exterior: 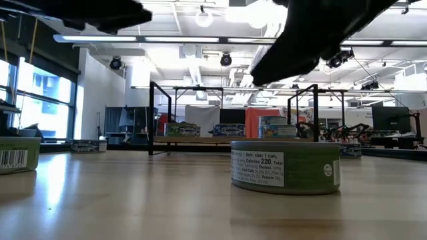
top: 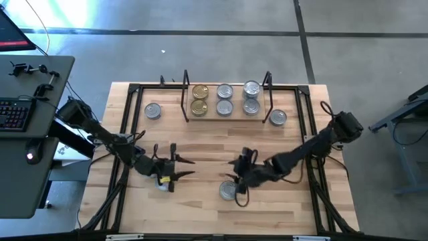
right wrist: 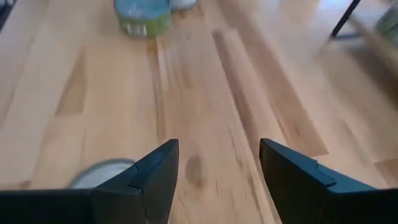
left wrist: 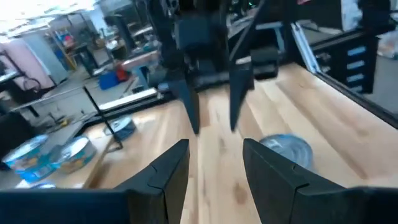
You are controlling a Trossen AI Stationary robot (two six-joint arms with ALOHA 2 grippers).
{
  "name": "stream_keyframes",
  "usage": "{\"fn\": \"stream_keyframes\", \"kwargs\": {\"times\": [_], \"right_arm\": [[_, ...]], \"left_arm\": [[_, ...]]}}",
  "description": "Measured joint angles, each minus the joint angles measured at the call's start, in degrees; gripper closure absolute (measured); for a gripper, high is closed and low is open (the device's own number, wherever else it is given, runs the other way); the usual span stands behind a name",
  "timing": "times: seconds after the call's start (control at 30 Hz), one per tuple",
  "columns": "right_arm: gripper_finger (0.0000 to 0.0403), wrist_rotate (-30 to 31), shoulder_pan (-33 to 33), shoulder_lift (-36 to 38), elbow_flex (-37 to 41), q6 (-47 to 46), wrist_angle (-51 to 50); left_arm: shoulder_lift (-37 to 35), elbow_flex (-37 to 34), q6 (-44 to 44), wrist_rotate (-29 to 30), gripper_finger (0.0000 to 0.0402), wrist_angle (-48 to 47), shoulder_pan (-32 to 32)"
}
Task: Stack canned seafood by type on shelf
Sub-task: Stack the blue tuna can on top of the blue tuna can on the shelf
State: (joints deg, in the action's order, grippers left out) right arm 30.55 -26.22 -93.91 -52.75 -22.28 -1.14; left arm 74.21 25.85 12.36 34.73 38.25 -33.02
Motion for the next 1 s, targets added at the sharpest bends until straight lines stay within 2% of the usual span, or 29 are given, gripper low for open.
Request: {"fn": "stream_keyframes", "kwargs": {"times": [0.07,0.13,0.3,0.37,0.43,0.53,0.63,0.83,1.0], "right_arm": [[0.0187,5.1,-1.9,0.0,0.0,-0.3,1.4],[0.0187,10.2,-3.0,0.0,0.0,-0.2,1.9],[0.0187,18.1,-2.4,0.0,0.0,0.7,2.0],[0.0187,19.1,-1.4,0.0,0.0,0.7,1.7],[0.0187,19.1,-0.1,0.0,0.0,-0.1,1.7],[0.0187,18.9,1.7,0.0,0.0,-3.1,2.2],[0.0187,18.9,2.8,0.0,0.0,-4.7,2.7],[0.0187,17.8,3.0,0.0,0.0,-4.7,2.7],[0.0187,17.2,3.0,0.0,0.0,-4.7,2.6]], "left_arm": [[-0.9,0.9,-3.4,1.3,0.0260,-6.2,-0.8],[-2.2,4.4,-10.7,3.0,0.0261,-20.3,-1.2],[-2.7,18.0,-39.8,4.7,0.0274,-67.4,-1.4],[-2.5,21.5,-52.5,6.4,0.0279,-81.1,-0.7],[-2.5,22.6,-63.1,8.1,0.0285,-90.9,0.6],[-2.5,22.2,-73.3,11.0,0.0294,-98.7,4.1],[-2.5,20.2,-76.0,11.1,0.0307,-102.0,10.3],[-1.9,14.8,-65.2,8.6,0.0315,-97.6,26.0],[-2.0,11.1,-55.0,6.1,0.0279,-94.2,37.9]]}}
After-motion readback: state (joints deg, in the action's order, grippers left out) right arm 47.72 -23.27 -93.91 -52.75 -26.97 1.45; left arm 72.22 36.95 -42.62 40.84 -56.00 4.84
